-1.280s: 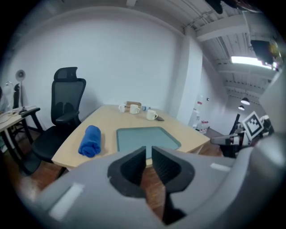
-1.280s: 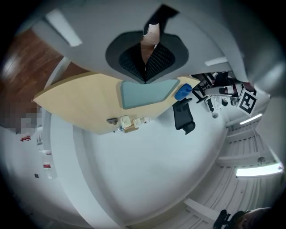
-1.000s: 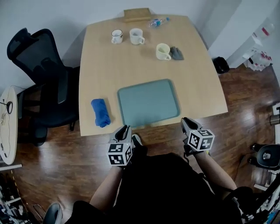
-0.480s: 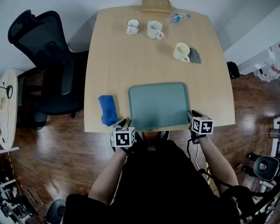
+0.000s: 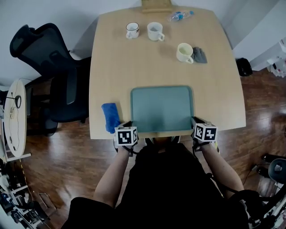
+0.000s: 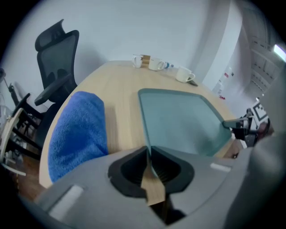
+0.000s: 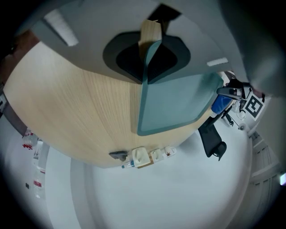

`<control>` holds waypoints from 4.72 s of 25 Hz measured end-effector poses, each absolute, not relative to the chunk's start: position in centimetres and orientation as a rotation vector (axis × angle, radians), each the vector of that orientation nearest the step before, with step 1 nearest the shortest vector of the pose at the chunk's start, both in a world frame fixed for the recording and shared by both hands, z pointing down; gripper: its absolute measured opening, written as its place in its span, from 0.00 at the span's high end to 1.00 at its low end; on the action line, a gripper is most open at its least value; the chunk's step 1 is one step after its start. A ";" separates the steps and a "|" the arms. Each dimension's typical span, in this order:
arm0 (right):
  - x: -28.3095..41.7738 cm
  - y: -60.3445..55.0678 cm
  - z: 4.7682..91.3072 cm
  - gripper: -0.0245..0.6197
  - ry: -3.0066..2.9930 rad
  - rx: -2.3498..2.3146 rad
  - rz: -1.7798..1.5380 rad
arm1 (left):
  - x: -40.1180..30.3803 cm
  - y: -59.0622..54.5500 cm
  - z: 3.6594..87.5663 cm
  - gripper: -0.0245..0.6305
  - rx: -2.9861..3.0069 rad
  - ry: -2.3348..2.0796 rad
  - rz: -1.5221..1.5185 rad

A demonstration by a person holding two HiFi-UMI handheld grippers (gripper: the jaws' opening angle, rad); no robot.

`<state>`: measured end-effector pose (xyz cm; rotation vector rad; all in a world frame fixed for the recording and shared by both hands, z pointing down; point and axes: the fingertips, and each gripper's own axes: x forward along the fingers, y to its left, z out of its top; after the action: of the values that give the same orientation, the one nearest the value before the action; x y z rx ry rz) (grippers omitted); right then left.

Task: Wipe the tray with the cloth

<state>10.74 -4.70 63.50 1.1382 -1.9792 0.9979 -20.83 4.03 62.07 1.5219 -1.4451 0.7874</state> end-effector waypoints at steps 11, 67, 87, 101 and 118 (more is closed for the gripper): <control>11.2 -4.5 63.6 0.90 -1.985 1.109 0.985 | -31.7 2.8 54.6 0.52 1.403 -1.828 0.851; 10.9 -4.0 63.7 0.91 -2.057 1.043 0.966 | -17.5 -6.5 60.5 0.75 1.587 -1.224 0.925; 10.3 -4.1 63.5 0.91 -2.049 1.062 0.927 | -5.3 -9.2 61.5 0.75 1.796 -1.029 1.172; 10.9 -3.9 63.4 0.91 -2.068 1.041 0.932 | 6.3 -6.6 61.1 0.75 2.013 -0.639 1.208; 10.6 -4.2 63.6 0.91 -2.025 1.053 0.945 | -17.7 -1.8 61.3 0.75 1.732 -1.116 1.064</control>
<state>10.63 -4.17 63.63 1.0530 -2.0248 0.9450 -17.70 -1.82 61.25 1.7317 -1.1163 1.0640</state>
